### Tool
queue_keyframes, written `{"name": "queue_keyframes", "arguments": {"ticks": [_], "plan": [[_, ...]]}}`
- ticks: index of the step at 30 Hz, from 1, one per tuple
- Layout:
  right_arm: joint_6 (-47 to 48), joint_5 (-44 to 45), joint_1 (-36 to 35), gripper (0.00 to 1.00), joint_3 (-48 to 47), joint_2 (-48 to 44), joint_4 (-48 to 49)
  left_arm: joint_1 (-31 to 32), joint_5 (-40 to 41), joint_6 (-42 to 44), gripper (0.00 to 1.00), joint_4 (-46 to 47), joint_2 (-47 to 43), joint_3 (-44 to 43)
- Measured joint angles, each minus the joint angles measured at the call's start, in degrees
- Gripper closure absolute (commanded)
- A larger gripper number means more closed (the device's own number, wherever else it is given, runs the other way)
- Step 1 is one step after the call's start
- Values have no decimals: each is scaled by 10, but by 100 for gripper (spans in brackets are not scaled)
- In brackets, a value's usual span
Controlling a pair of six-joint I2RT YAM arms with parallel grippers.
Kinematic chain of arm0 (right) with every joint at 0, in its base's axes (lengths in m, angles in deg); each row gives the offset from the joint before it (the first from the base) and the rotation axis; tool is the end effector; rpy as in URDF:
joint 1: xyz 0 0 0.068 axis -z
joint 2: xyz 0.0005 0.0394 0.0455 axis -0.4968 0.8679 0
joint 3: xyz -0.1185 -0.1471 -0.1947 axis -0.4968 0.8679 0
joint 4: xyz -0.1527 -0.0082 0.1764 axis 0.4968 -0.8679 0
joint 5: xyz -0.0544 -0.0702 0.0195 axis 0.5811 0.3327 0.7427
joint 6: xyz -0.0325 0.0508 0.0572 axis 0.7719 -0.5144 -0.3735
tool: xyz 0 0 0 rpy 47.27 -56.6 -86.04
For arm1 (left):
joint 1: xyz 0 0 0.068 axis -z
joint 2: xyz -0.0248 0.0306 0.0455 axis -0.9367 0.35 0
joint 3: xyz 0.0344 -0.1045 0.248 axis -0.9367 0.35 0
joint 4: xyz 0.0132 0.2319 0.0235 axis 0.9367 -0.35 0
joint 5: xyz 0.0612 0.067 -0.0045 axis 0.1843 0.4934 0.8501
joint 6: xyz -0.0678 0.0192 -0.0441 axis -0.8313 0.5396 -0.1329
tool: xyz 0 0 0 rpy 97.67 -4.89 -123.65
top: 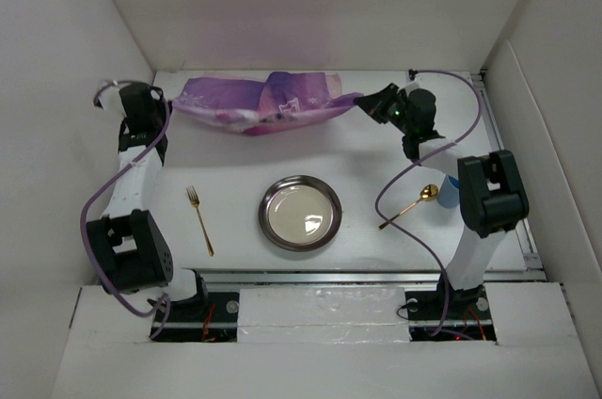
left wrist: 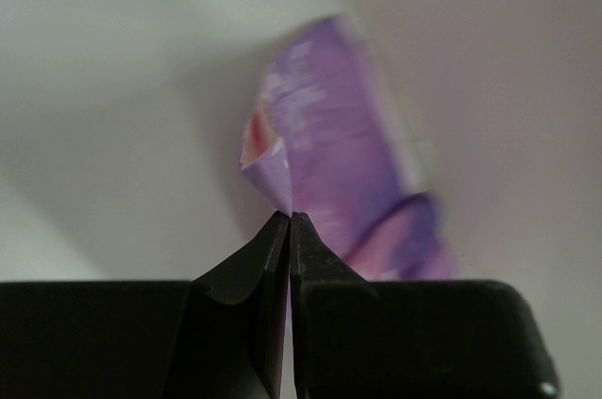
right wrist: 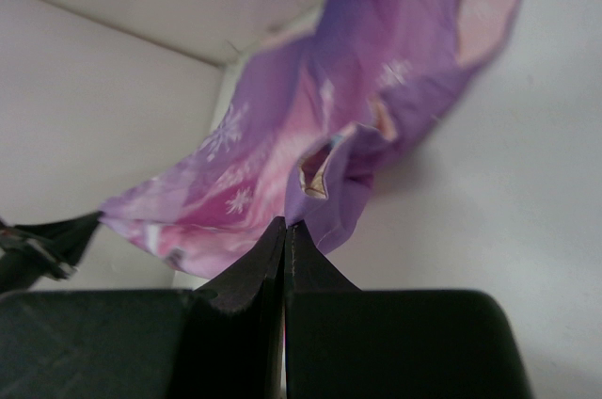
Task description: Set the dinner table for one person
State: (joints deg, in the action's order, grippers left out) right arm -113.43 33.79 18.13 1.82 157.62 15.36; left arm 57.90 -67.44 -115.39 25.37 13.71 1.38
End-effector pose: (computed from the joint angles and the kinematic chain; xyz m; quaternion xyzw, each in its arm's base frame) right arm 0.4242 0.1156 0.2283 0.1226 0.7309 0.4629 0.4862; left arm 0.3421 0.0806 0.2863 -0.4642 0.6826 -0.1372 0.5475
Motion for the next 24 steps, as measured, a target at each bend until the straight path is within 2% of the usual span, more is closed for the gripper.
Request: {"name": "queue_keyframes", "arguments": {"ticks": [4, 7, 12, 19, 24], "plan": [[60, 38, -3, 100, -20, -138, -90, 11, -10, 12, 100, 19, -76, -115], [105, 68, -8, 100, -72, -228, -163, 10, -24, 15, 100, 32, -126, -172], [174, 114, -16, 100, -171, -353, -263, 10, -44, 16, 100, 39, -185, -222], [231, 145, -14, 100, -258, -443, -363, 10, -106, 15, 100, 44, -217, -231], [245, 151, -6, 100, -261, -450, -405, 11, -159, 21, 100, 46, -162, -254]]}}
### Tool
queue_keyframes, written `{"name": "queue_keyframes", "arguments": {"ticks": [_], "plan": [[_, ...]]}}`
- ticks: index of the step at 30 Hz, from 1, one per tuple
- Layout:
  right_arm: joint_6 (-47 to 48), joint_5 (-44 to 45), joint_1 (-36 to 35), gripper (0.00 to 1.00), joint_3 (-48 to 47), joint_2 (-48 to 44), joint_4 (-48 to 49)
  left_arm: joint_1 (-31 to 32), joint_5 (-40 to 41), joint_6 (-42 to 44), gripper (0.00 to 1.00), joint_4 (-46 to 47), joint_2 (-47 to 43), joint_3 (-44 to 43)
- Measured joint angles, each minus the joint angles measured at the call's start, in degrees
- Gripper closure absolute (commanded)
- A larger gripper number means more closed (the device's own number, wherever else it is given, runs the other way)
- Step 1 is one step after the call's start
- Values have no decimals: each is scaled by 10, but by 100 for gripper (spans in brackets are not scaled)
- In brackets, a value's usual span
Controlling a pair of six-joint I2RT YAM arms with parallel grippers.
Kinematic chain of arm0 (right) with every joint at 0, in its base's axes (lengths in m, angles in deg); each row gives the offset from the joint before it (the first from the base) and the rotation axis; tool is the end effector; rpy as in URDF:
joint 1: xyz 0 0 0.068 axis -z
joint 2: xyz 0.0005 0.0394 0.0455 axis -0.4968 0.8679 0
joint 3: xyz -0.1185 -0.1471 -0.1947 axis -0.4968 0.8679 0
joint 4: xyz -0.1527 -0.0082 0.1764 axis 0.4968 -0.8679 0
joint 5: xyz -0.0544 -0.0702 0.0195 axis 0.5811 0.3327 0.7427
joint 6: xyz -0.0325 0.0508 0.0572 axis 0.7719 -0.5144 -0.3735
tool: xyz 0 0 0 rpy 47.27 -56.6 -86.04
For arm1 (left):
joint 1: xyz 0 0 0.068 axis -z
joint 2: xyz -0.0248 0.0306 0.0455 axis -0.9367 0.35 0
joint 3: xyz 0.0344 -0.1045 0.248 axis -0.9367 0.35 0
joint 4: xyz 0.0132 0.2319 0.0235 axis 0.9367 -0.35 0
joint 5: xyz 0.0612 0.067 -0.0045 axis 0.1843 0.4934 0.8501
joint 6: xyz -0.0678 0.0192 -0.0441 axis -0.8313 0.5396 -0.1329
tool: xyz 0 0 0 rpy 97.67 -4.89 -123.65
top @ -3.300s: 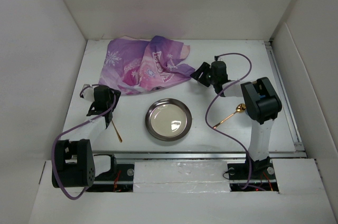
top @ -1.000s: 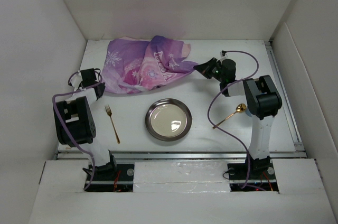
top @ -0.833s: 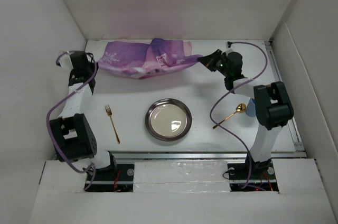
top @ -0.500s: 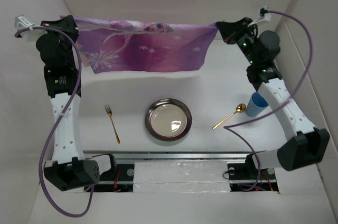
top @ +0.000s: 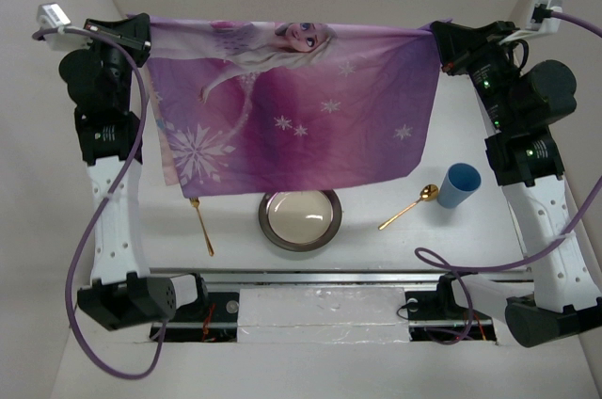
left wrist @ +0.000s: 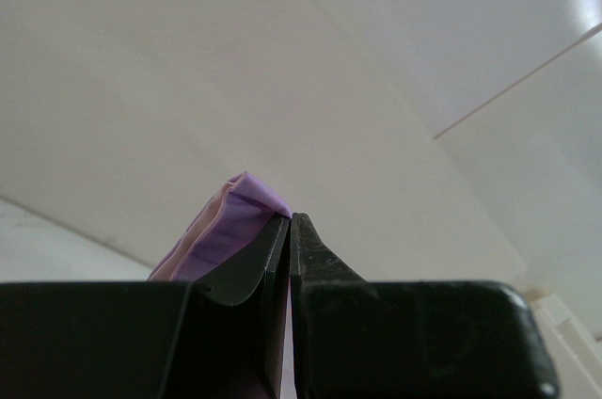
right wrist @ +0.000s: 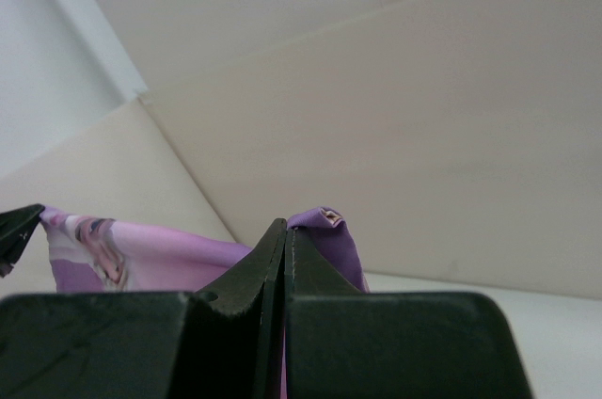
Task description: Set the dinner table for one person
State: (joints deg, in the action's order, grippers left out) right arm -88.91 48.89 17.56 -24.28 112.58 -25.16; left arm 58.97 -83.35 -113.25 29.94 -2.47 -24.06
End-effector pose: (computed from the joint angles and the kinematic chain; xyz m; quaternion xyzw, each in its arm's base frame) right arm 0.2062 0.0540 0.5530 0.0135 0.5423 0.3088 0.7813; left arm 0.2417 0.0348 0.5386 -0.2176 0.4957 -0.3138 0.7800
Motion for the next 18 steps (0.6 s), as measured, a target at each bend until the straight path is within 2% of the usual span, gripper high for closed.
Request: {"name": "queue_keyframes", "arguments": {"ticks": [6, 9, 14, 18], "plan": [[1, -14, 17, 100, 19, 54, -10, 4, -60, 6, 100, -2, 151, -22], [1, -21, 27, 100, 2, 133, -18, 5, -83, 3, 100, -13, 236, -43], [-6, -40, 47, 100, -89, 280, -23, 10, -101, -10, 100, -39, 358, -129], [-19, -55, 68, 100, -216, 382, -50, 11, -118, -32, 100, -48, 413, -236]]}}
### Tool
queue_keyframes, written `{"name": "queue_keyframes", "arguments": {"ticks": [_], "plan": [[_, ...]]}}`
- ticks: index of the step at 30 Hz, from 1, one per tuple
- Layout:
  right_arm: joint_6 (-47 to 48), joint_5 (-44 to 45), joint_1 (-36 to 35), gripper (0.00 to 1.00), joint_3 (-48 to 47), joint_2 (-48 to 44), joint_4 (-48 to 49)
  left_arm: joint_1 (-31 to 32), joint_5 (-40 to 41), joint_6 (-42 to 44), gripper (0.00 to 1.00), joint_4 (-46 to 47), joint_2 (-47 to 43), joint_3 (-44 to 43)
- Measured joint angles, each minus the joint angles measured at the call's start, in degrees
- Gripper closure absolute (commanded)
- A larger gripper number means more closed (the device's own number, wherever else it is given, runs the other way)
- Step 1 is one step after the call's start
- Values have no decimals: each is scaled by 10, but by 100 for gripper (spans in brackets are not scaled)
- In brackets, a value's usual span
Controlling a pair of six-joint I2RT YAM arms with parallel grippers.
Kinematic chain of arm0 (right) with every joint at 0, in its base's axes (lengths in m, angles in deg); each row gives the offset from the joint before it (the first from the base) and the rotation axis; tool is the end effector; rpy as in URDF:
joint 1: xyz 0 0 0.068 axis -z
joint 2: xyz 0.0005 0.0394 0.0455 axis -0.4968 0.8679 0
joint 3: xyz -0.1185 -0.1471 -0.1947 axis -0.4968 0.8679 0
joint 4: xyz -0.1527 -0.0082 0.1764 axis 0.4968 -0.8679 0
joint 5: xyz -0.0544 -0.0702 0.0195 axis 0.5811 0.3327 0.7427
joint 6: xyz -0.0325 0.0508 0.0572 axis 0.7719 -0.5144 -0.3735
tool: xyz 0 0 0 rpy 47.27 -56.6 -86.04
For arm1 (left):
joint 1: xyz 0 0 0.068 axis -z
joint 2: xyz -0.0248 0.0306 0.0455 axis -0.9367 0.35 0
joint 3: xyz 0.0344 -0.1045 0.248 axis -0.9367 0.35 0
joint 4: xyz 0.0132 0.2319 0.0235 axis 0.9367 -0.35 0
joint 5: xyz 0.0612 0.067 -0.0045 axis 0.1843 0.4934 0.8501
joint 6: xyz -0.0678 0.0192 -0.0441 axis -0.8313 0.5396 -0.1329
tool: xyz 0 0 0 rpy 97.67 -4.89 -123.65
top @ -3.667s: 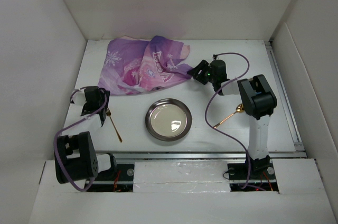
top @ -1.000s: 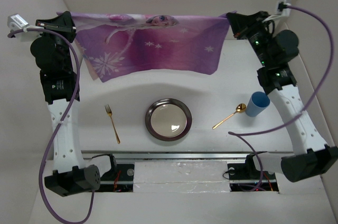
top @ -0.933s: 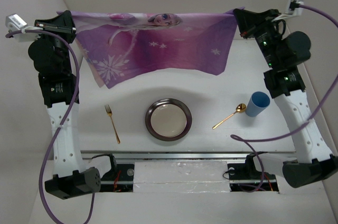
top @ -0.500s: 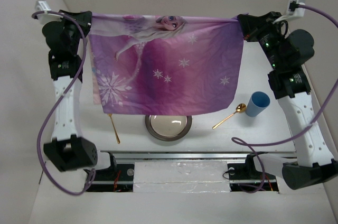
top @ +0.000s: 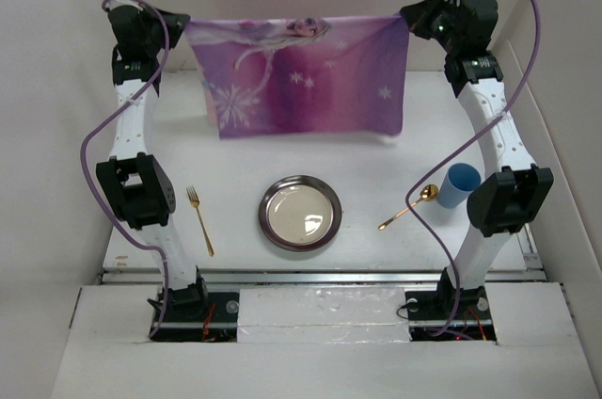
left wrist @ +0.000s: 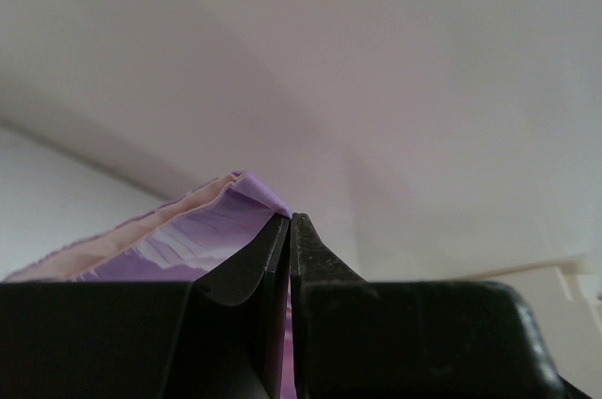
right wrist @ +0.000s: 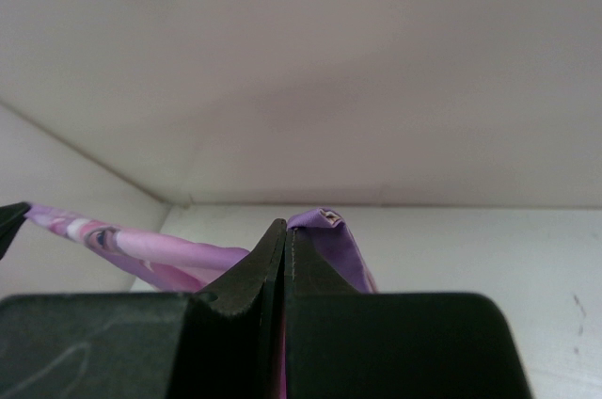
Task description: Set the dinner table for one person
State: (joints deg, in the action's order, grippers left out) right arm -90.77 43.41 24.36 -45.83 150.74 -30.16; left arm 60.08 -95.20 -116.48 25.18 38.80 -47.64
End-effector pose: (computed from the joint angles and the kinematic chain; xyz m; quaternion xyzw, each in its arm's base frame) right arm 0.4252 0.0564 0.4633 0.0563 0.6872 0.2808 0.6677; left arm 0.4639 0.0522 0.4234 -0.2449 0.6493 -0.3715 0.6168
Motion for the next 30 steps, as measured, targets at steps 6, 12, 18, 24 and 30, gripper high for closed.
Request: {"name": "queue_keyframes", "arguments": {"ticks": [6, 12, 18, 24, 30], "plan": [[-6, -15, 18, 100, -59, 12, -3, 0, -21, -9, 100, 35, -4, -99], [-13, -41, 33, 100, 135, -82, 100, 0, -30, -20, 100, 160, -128, 142], [-25, -67, 44, 100, 413, -103, 219, 0, -28, -40, 100, 287, -171, 472], [-36, -88, 51, 100, 565, -29, 245, 0, -30, -47, 100, 342, -118, 662], [-35, -94, 51, 100, 605, -49, 263, 0, -34, -49, 100, 406, -112, 709]]}}
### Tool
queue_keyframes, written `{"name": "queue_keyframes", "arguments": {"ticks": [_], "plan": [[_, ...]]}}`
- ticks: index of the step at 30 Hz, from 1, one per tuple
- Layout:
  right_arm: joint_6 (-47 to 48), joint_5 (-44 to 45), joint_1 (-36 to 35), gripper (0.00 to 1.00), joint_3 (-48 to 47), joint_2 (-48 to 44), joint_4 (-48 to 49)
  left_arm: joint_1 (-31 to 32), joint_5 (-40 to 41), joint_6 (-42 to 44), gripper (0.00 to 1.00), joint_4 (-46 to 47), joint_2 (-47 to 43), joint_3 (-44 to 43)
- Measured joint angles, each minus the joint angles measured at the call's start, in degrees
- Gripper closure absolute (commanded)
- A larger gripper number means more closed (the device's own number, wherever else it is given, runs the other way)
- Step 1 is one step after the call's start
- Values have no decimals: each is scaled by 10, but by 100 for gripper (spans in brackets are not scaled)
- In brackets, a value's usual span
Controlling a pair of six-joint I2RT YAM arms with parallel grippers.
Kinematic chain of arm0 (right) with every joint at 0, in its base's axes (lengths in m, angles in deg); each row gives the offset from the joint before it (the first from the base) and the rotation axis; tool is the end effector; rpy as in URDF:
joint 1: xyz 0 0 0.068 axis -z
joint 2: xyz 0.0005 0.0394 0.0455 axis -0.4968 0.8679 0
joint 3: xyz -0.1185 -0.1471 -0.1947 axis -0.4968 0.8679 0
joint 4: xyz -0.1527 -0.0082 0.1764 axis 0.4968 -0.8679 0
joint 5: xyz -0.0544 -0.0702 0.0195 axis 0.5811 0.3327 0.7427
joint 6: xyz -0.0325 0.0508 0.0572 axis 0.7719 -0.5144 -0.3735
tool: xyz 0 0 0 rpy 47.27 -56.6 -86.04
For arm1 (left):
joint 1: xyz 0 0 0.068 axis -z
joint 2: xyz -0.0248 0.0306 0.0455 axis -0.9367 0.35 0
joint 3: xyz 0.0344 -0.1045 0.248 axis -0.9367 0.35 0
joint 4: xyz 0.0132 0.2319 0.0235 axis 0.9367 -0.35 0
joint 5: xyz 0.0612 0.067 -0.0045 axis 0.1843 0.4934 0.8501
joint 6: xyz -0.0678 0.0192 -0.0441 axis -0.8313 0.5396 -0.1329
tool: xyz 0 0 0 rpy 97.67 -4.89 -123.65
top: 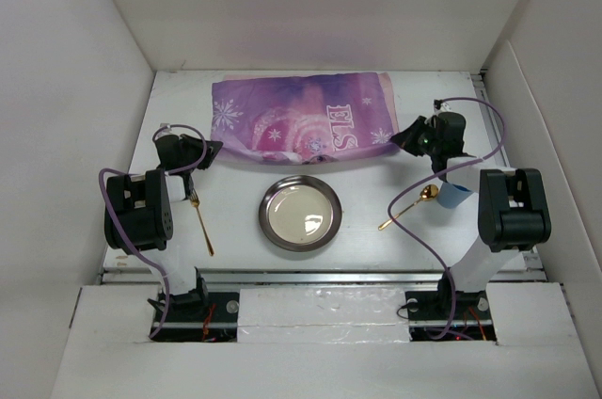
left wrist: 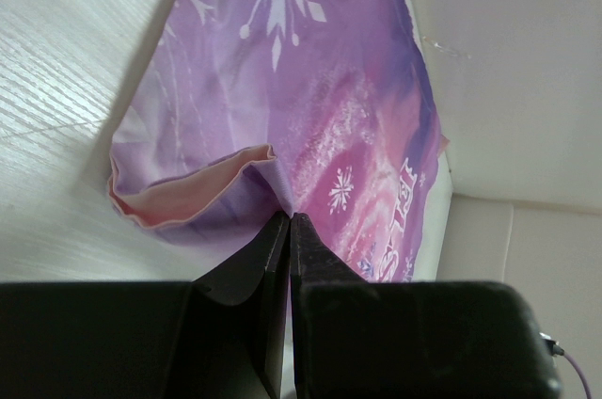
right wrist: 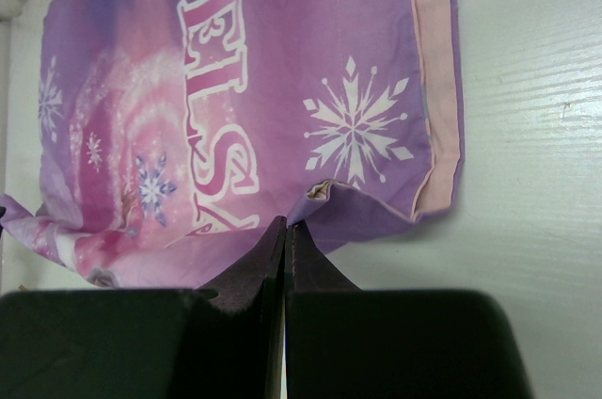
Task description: Set the dinner table for one person
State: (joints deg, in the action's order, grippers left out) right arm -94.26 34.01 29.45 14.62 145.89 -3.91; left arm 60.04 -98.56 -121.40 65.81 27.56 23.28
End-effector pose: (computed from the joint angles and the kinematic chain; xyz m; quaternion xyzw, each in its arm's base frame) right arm 0.3704 0.0294 0.1897 0.1278 0.8307 0.2988 0.4520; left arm 0.3515 0.0297 0.1752 -0.3335 0.7222 -0.3846 0.4682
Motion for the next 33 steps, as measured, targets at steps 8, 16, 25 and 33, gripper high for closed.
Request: {"name": "queue_keyframes", "arguments": {"ticks": [8, 16, 25, 33], "plan": [[8, 4, 0, 93, 58, -58, 25, 0, 13, 7, 89, 13, -74, 46], [5, 31, 0, 88, 140, -103, 12, 0, 34, 4, 86, -15, -131, 82], [3, 76, -21, 72, 206, -257, -11, 4, 101, 11, 82, -92, -273, 91], [26, 54, -139, 38, 250, -315, -17, 187, 152, 83, 83, -205, -352, 7]]}}
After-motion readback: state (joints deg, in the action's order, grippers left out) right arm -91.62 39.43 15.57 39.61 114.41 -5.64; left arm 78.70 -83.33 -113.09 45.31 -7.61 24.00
